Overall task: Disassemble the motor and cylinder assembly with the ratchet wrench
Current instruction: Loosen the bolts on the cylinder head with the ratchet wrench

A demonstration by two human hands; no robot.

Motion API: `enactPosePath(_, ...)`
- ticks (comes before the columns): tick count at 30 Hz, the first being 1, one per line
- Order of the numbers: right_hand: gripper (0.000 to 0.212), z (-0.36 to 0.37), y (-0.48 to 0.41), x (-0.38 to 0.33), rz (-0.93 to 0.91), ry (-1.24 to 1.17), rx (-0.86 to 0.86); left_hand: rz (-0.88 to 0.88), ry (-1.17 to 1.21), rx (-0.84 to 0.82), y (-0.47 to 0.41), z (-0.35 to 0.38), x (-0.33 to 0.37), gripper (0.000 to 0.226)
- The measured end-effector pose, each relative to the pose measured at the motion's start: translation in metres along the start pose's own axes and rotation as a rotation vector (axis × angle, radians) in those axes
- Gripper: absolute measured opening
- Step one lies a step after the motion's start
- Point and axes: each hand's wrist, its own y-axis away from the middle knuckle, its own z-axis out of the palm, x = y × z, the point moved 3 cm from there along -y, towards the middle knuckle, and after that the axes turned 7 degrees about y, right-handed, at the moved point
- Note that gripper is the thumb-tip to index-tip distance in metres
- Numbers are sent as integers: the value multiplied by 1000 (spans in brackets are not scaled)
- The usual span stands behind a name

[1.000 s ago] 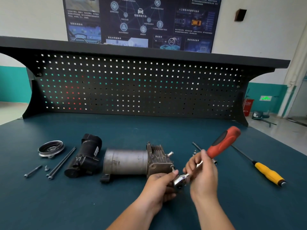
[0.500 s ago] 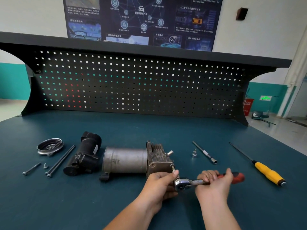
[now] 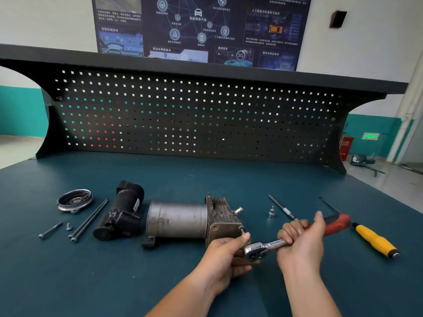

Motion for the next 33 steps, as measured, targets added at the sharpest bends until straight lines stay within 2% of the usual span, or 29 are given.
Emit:
enactPosePath(6, 42, 33, 14, -6, -273, 326, -195, 3, 59, -47, -2, 1, -1, 29)
enactPosePath(9, 40, 52, 26, 3, -418, 636, -367, -6, 96, -64, -1, 1, -1, 29)
enactPosePath(12, 40, 63, 33, 9, -465, 765, -447, -14, 121, -47, -1, -1, 1, 25)
enactPosePath(16, 38, 57, 30, 5, -380, 574, -353, -25, 112, 15, -2, -3, 1, 15)
enactPosePath(23, 42, 28, 20, -3, -261, 215, -133, 4, 93, 24, -2, -3, -1, 19)
enactPosePath(30, 47, -8, 2, 6, 49, -87, 58, 0, 76, -6, -4, -4, -3, 15)
enactPosePath(33, 46, -15, 0, 12, 103, -172, 89, -12, 77, -9, -5, -4, -5, 16)
